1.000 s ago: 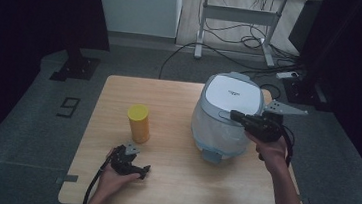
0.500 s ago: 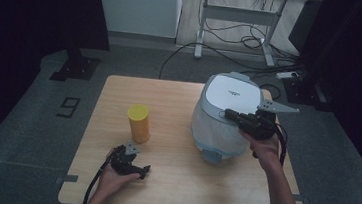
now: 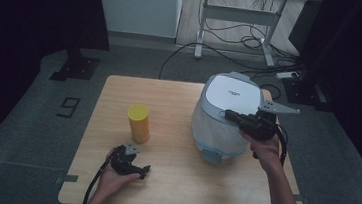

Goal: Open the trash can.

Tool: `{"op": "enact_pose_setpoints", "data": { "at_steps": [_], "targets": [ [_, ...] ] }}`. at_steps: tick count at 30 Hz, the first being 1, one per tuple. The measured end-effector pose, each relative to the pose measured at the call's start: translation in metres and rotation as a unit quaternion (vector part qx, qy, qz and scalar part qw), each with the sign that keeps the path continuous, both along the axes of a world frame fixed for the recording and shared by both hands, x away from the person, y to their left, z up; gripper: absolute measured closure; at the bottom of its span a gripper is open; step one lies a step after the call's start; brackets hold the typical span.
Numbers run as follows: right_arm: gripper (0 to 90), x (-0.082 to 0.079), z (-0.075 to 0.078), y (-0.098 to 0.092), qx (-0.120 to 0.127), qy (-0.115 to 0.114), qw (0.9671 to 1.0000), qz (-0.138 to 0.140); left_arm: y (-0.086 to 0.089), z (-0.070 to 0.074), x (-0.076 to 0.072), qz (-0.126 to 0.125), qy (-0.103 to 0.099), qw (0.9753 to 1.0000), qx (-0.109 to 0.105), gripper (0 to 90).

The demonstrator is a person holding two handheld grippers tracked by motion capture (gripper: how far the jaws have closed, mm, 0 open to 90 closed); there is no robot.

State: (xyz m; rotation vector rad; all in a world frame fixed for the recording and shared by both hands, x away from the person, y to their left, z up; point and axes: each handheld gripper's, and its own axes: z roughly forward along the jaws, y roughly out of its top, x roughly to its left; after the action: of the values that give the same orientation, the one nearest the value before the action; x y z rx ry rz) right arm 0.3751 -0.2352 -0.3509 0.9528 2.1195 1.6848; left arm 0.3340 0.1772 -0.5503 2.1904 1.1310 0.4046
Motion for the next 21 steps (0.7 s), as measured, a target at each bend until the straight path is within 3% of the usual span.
{"op": "enact_pose_setpoints", "data": {
  "at_steps": [10,15,18,21],
  "targets": [
    [89.3,-0.002,0.002,-0.001,-0.007,-0.006,0.9999,-0.009,0.0,0.0,0.0,0.0,0.0,1.0,0.0,0.0],
    [82.2,-0.008,0.003,-0.004,-0.006,-0.021,0.9995,-0.022,0.0,0.0,0.0,0.0,0.0,1.0,0.0,0.0],
    [71.2,-0.015,0.003,-0.01,0.002,-0.029,0.9994,-0.02,0.0,0.0,0.0,0.0,0.0,1.0,0.0,0.0],
    [52.6,-0.025,0.002,-0.017,0.002,-0.038,0.999,-0.024,0.0,0.0,0.0,0.0,0.0,1.0,0.0,0.0]
  ]
}}
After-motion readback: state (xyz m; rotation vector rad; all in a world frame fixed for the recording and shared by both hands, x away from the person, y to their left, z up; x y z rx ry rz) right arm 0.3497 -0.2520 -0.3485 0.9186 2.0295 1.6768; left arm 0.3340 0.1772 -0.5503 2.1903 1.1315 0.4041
